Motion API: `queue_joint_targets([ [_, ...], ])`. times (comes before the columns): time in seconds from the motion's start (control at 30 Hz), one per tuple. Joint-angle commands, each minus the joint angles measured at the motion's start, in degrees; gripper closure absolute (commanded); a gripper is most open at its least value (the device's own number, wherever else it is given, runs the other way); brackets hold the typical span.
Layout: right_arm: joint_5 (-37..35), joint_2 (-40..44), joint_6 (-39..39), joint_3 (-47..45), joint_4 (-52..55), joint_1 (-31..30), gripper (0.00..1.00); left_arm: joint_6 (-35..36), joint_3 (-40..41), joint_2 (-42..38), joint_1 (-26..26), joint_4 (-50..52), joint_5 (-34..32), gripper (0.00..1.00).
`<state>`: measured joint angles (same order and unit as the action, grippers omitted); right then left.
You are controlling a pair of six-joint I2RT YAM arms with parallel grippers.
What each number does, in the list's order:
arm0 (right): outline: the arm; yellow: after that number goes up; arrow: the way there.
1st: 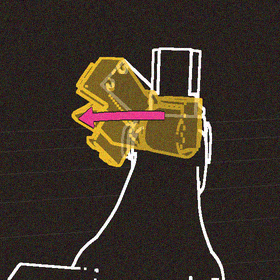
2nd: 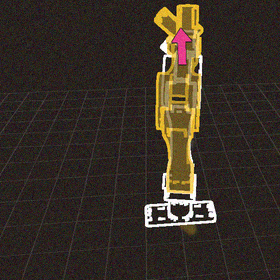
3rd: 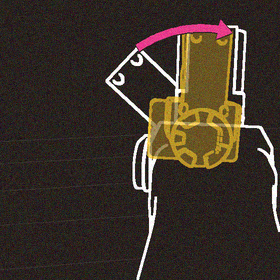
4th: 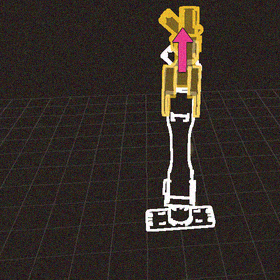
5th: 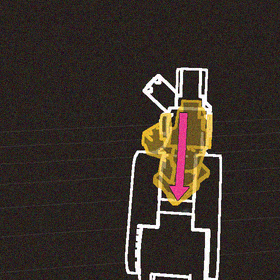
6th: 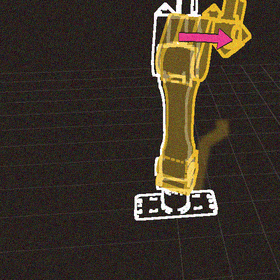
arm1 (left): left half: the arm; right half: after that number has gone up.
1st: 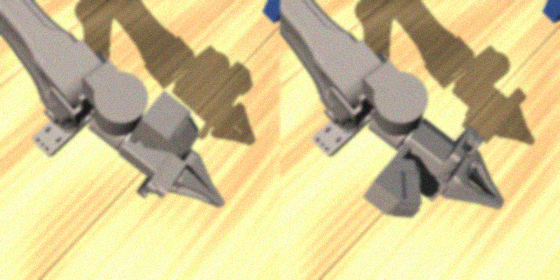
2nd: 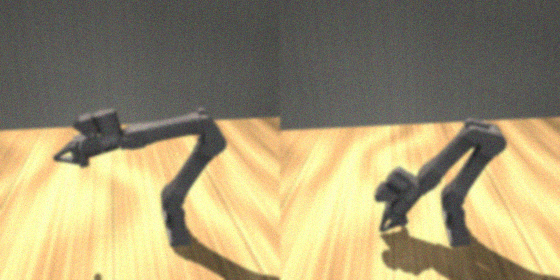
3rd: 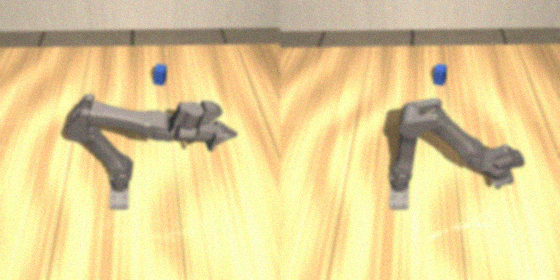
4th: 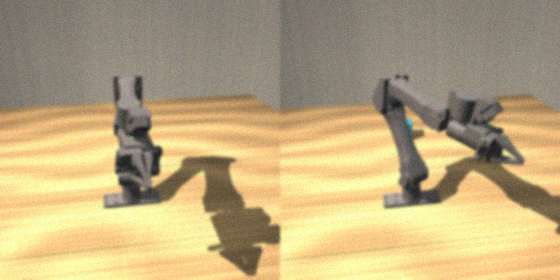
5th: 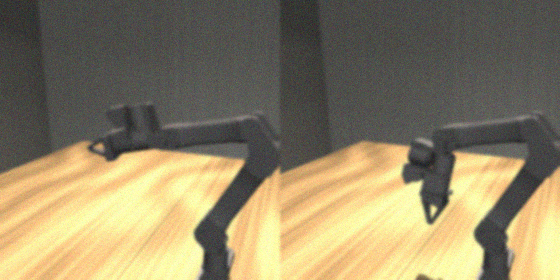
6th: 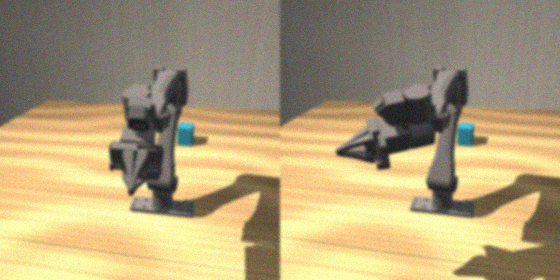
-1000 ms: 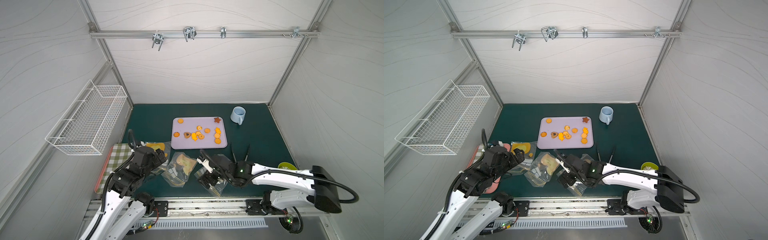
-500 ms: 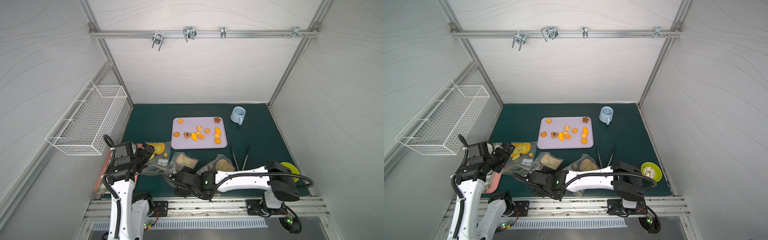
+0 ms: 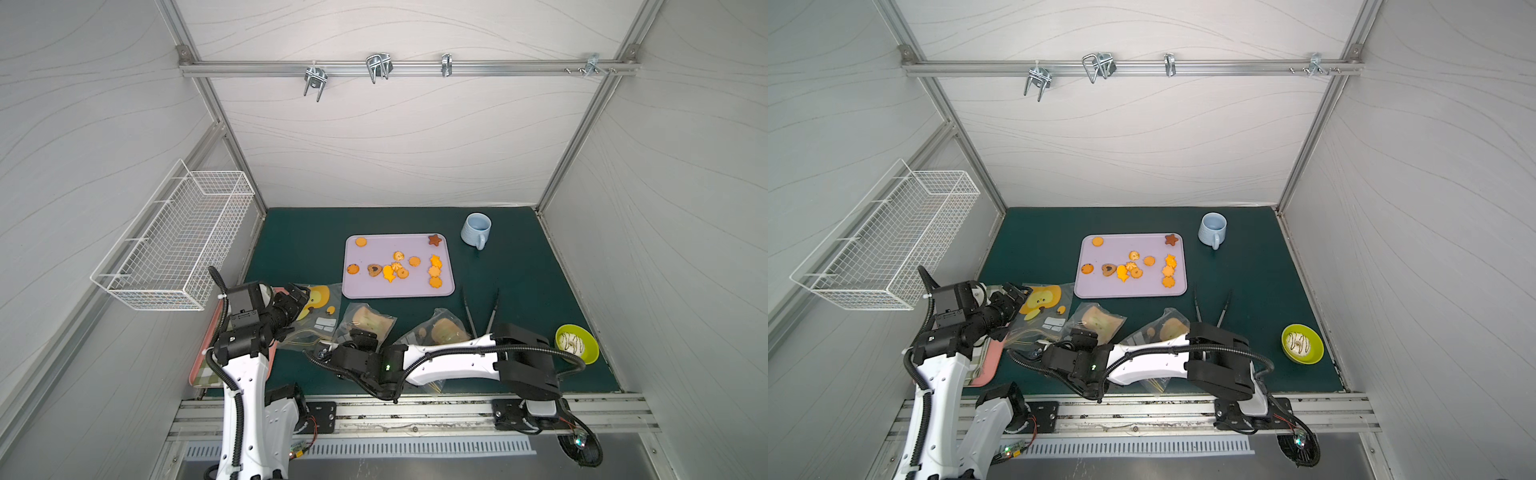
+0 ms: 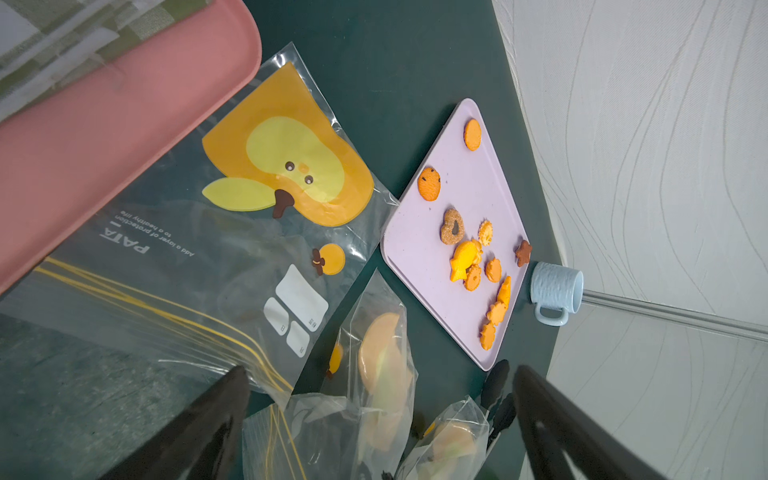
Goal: Put the cookies into a resealable bag to prevent moisture
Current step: Pick up the ziploc bag from the center of the board.
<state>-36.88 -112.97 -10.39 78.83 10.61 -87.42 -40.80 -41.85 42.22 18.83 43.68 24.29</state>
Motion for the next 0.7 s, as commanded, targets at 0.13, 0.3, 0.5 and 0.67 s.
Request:
queue_joint_targets([
  [0.13,-4.53,0.28,-1.82,0.09,-3.68,-0.41,0.45,0.19,0.43,0.74,0.55,-0.57,0.84,0.01],
  [0.3,-4.95,3.54,0.25,-1.55,-4.3,-0.3,0.71,1.02,0.26,1.24,0.59,-0.88,1.42,0.01],
  [0.5,-3.88,7.32,7.71,-1.66,-0.69,1.92,0.98,4.29,-4.0,1.27,0.57,1.56,-1.27,0.01],
  [0.67,3.83,13.25,19.42,-2.35,5.0,8.87,1.0,4.59,-6.51,1.71,0.46,0.8,0.7,0.01],
])
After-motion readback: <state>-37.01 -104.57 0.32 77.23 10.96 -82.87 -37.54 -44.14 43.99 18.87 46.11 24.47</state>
